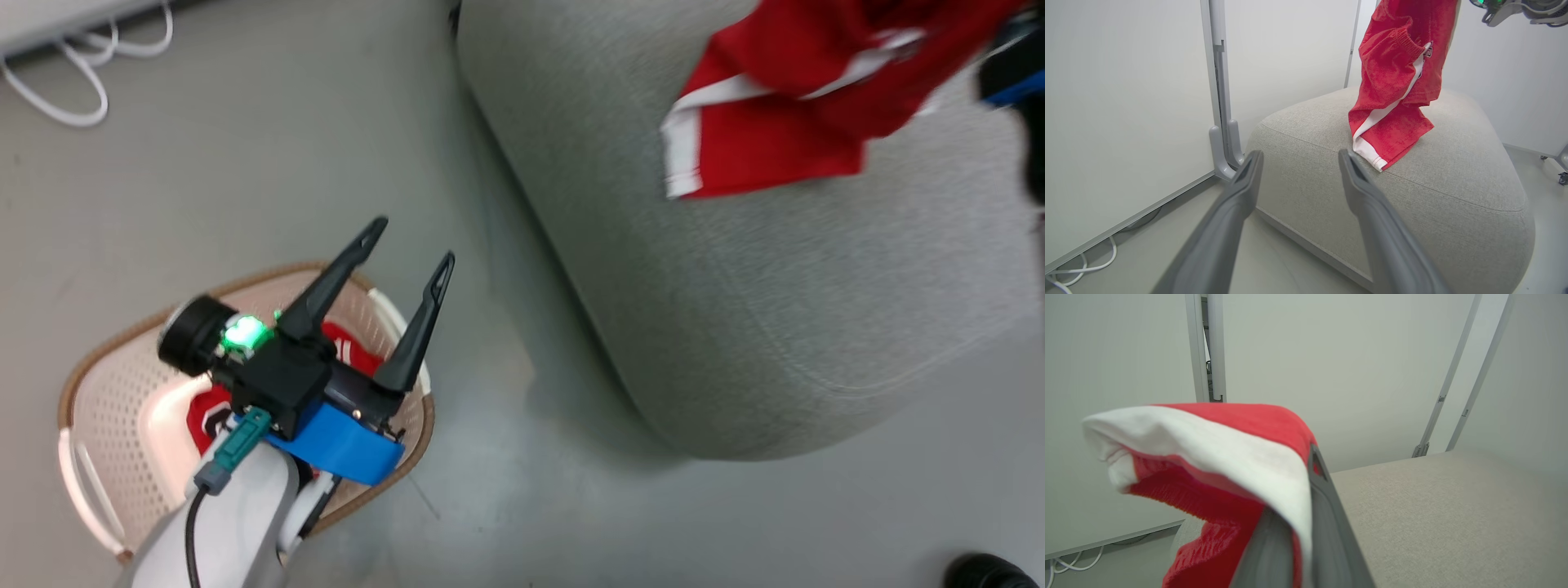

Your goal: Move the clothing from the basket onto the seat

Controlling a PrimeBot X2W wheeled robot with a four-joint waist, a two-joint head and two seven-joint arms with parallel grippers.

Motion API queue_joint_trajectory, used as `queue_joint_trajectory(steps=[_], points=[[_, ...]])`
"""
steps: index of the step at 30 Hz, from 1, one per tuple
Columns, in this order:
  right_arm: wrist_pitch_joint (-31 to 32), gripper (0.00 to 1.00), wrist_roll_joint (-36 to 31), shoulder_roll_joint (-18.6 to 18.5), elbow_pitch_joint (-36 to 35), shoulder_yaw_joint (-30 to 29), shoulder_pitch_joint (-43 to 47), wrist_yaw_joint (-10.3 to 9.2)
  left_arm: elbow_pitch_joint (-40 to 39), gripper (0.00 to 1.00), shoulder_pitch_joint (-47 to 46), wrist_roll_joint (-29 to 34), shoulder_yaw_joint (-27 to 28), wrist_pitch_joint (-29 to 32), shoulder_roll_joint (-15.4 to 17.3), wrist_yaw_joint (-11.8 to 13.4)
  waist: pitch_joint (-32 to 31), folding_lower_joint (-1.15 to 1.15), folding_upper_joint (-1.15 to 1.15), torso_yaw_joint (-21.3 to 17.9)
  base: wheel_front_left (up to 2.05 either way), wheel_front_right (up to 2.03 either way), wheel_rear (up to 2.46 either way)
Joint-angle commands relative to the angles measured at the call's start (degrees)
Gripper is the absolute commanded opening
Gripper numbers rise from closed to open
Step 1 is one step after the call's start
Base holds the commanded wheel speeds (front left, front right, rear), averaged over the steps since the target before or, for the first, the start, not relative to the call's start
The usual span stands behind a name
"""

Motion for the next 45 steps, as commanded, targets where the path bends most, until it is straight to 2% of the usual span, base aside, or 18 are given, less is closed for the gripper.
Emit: queue_joint_trajectory(steps=[1,4,9,14,18,19,20,21,25,32,45], points=[[-0.34,0.00,-0.80,-1.17,0.66,-2.62,-2.06,0.01,-0.98,1.00,-2.47,0.37,-0.38,-0.18,0.99,-0.06,8.69,-0.01,0.00,6.19,0.00,0.00,0.00],[-0.64,0.00,-2.37,-4.38,1.94,-10.06,-3.28,0.01,-2.73,1.00,-5.69,0.26,-2.17,-0.17,2.15,-0.06,12.65,-0.01,0.00,8.67,0.00,0.00,0.00],[-0.85,0.00,-6.95,-4.55,4.39,-17.35,-2.13,0.01,-4.65,1.00,-8.89,0.66,-3.13,-0.17,3.44,-0.07,17.30,-0.01,0.00,10.76,0.00,0.00,0.00],[-0.96,0.00,-11.32,-2.44,6.44,-22.34,-0.92,0.01,-5.14,1.00,-9.83,1.10,-3.17,-0.17,3.78,-0.07,19.09,-0.01,0.00,11.12,0.00,0.00,0.00],[-0.99,0.00,-14.34,-0.61,5.46,-25.21,0.31,0.01,-4.46,1.00,-10.08,1.18,-4.64,-0.17,4.08,-0.07,18.64,-0.01,0.00,11.32,0.00,0.00,0.00],[-0.99,0.19,-15.02,-0.19,5.21,-25.70,0.71,0.01,-4.20,1.00,-10.08,1.01,-5.06,-0.17,4.15,-0.07,18.30,-0.01,0.00,11.36,0.00,0.00,0.00],[-0.99,0.47,-15.75,0.19,4.94,-26.10,1.03,0.01,-3.99,1.00,-10.06,0.75,-5.22,-0.17,4.17,-0.07,17.95,-0.01,0.00,11.39,0.00,0.00,0.00],[-0.97,1.00,-16.41,0.52,4.78,-26.48,1.30,0.00,-3.75,1.00,-10.01,0.50,-5.30,-0.17,4.18,-0.07,17.57,-0.01,0.00,11.43,0.00,0.00,0.00],[-0.97,1.00,-17.80,1.68,4.77,-27.10,2.40,0.01,-3.01,1.00,-9.35,-0.10,-5.50,-0.17,3.87,-0.07,16.02,-0.01,0.00,11.54,0.00,0.00,0.00],[-0.99,1.00,-20.73,2.25,4.10,-25.07,7.14,0.00,-0.66,1.00,-7.27,-2.44,-6.11,-0.17,2.65,-0.07,9.30,-0.01,0.00,12.51,0.00,0.00,0.00],[-0.94,1.00,-19.81,3.36,-3.18,-15.00,23.62,0.00,4.28,1.00,3.32,-6.05,-1.06,-0.17,-4.35,-0.07,-9.68,-0.01,0.00,15.68,0.00,0.00,0.00]])
